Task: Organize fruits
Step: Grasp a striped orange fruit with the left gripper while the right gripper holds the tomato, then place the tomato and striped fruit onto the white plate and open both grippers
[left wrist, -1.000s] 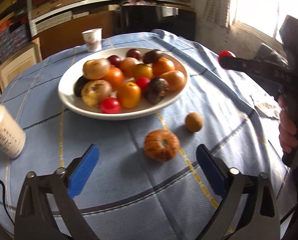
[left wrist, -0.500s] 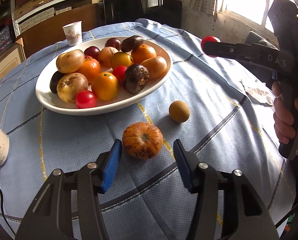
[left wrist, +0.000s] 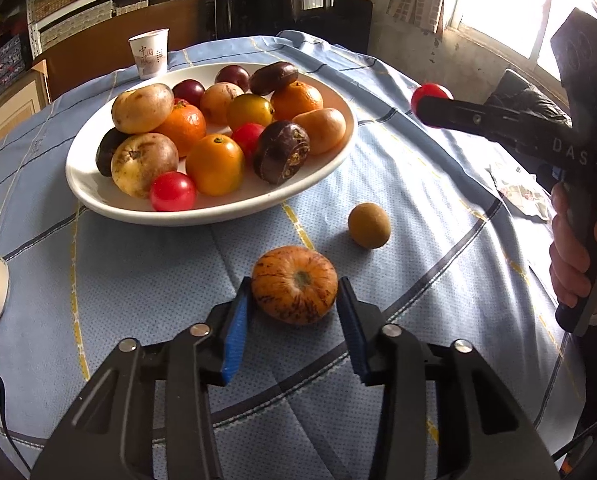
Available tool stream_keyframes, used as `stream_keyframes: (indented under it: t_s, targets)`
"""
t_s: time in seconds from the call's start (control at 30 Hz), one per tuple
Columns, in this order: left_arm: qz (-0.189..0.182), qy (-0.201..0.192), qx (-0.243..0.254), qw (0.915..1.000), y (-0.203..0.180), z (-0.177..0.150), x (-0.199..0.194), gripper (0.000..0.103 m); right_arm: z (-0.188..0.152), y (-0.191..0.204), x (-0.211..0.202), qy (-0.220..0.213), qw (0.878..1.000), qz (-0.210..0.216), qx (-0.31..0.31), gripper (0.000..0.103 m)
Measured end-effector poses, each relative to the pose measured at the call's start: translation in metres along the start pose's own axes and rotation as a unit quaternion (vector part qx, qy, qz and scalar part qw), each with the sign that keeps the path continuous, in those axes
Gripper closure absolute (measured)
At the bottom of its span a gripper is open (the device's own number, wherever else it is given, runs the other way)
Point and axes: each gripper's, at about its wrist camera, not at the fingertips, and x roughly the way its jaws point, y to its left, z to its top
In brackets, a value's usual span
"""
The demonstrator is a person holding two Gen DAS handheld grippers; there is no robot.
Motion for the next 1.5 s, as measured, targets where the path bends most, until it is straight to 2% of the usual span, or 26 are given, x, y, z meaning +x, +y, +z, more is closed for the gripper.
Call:
stream_keyframes:
  t_s: [0.5,0.67,0.8,1.0,1.07,1.23,1.37,1.4,1.43,1.47,1.5]
  targets:
    - [0.010,-0.019,-0.009,0.9997,0.003,-0.001,-0.011,0.062,-0.006,0.006,0.013,0.012,1.000,0.003,-0.016,0.073]
    - [0.009,-0.031,-0.011,0.9994,0.001,-0.001,-0.019,0.062,-0.009,0.023,0.017,0.012,0.998,0.044,-0.040,0.073]
    - [-0.001,-0.059,-0.019,0.9981,0.004,0.002,-0.037,0.063,-0.002,0.032,0.014,-0.013,0.996,0.075,-0.039,0.073]
    - [0.012,-0.123,-0.043,0.9914,0.020,0.049,-0.054,0.063,0.027,0.036,0.037,-0.036,0.998,0.056,-0.021,0.073]
    - [0.008,-0.131,-0.058,0.9897,0.027,0.066,-0.052,0.063,0.033,0.035,0.049,-0.033,0.998,0.048,-0.019,0.073]
    - [0.033,-0.143,-0.079,0.9860,0.043,0.106,-0.036,0.063,0.051,0.028,0.070,-0.037,0.998,0.053,-0.006,0.073]
    - [0.020,-0.148,-0.110,0.9827,0.060,0.126,-0.029,0.063,0.064,0.029,0.083,-0.042,0.997,0.070,-0.003,0.073]
    - [0.020,-0.147,-0.116,0.9820,0.064,0.128,-0.027,0.061,0.065,0.029,0.086,-0.043,0.997,0.071,-0.003,0.072]
    - [0.020,-0.145,-0.122,0.9816,0.068,0.129,-0.025,0.041,0.066,0.029,0.087,-0.046,0.996,0.071,-0.003,0.067]
    - [0.022,-0.144,-0.129,0.9809,0.072,0.129,-0.025,0.029,0.065,0.029,0.086,-0.050,0.996,0.068,-0.003,0.052]
    - [0.027,-0.147,-0.137,0.9792,0.077,0.128,-0.025,0.014,0.065,0.028,0.084,-0.055,0.996,0.065,-0.001,0.046]
